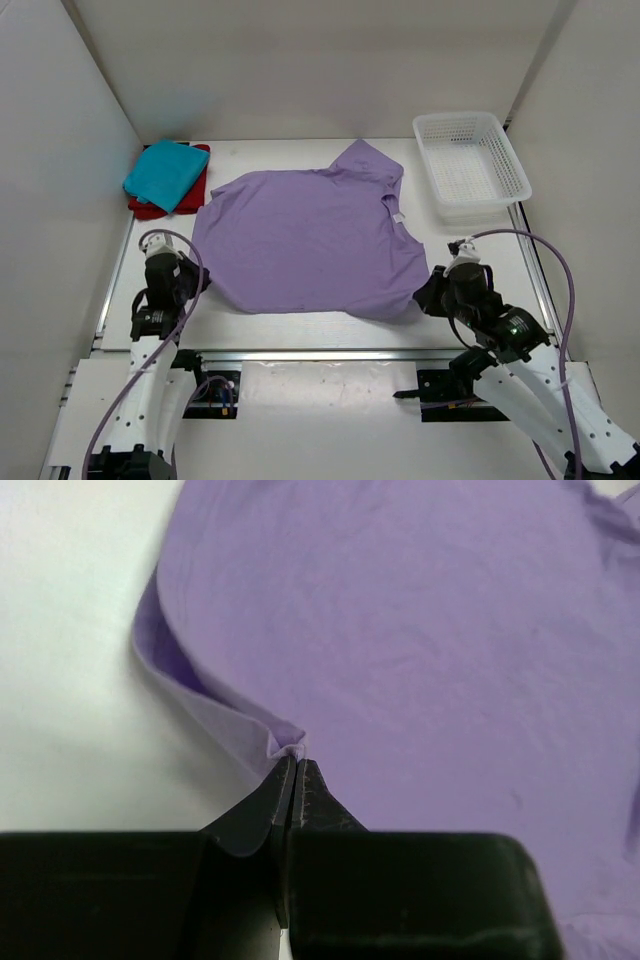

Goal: Fold and stack the t-shirts
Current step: Grap the side of the flattened tshirt closest away from the robot with both arms, then fold the flattened tshirt in 1/3 of the way

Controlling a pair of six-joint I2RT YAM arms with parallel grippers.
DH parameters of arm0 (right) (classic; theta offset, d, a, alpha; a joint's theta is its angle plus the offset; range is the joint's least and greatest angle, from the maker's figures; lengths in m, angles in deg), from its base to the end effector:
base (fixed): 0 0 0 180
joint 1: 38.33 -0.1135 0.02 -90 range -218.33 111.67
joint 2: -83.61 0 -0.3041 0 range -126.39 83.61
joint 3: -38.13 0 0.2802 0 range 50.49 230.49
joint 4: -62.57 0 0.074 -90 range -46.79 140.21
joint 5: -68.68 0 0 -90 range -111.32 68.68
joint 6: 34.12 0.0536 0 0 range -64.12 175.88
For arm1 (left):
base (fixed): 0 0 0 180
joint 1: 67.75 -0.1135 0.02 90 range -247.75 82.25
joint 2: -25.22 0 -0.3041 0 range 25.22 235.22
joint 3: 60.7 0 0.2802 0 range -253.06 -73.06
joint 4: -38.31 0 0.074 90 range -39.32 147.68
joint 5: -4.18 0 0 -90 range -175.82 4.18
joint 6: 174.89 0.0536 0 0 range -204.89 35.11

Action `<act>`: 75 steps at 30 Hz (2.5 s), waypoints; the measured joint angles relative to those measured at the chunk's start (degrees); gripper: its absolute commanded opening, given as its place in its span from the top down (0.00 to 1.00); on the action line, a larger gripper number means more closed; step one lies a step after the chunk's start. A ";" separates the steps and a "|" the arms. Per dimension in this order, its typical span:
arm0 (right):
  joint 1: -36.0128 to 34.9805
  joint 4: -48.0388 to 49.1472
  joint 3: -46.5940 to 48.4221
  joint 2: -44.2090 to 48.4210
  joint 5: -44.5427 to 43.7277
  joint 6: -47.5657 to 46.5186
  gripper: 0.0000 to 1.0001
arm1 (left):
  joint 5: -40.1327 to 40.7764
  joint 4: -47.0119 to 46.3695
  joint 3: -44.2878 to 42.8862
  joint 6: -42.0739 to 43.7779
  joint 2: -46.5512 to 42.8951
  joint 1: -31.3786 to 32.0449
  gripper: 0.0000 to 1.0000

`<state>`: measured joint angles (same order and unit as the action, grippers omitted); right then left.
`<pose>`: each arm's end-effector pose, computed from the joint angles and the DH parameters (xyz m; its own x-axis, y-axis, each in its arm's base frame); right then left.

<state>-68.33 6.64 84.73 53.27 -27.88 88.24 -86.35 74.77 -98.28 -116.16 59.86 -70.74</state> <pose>0.1109 0.0569 0.2643 -0.6921 0.2144 -0.6892 -0.0594 0.9347 0.3504 0.1558 0.0076 0.2303 -0.4483 -0.5432 -0.7099 -0.3243 0.8389 -0.4371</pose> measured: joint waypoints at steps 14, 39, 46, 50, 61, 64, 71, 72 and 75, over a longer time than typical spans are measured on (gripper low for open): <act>13.18 1.51 -0.90 -5.29 12.09 3.41 1.00 | -1.16 0.50 -0.94 -0.87 7.67 -2.43 1.00; 23.67 25.40 33.75 -64.70 15.02 -5.22 0.90 | -5.09 -12.79 -21.51 -5.03 53.18 -10.23 0.62; 22.51 25.86 35.19 -66.12 14.34 -5.53 0.43 | -6.56 -12.52 -18.95 -5.18 47.95 -13.79 0.35; 21.00 29.20 26.12 -56.00 11.37 -5.07 0.73 | -6.91 -12.76 -12.09 -4.85 36.63 -12.68 0.39; 27.34 34.84 -13.22 -24.90 11.43 2.38 0.54 | -8.68 -13.25 4.92 -5.20 26.75 -11.32 0.41; 28.63 35.19 -15.87 -23.65 11.61 2.97 0.49 | -9.05 -16.20 4.96 -6.36 28.61 -11.21 0.41; 29.07 42.18 -15.96 -29.16 13.35 3.52 0.62 | -8.28 -21.16 3.48 -7.96 33.51 -11.56 0.46; 29.11 43.04 -15.98 -30.56 13.40 3.65 0.69 | -8.22 -21.70 2.67 -8.20 35.15 -11.65 0.52; 29.31 45.57 -15.78 -33.99 13.66 4.24 0.82 | -8.39 -23.52 -0.02 -8.76 40.35 -12.24 0.69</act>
<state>-39.02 52.21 68.95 19.28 -14.22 92.48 -94.75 51.26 -98.30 -124.92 100.20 -82.98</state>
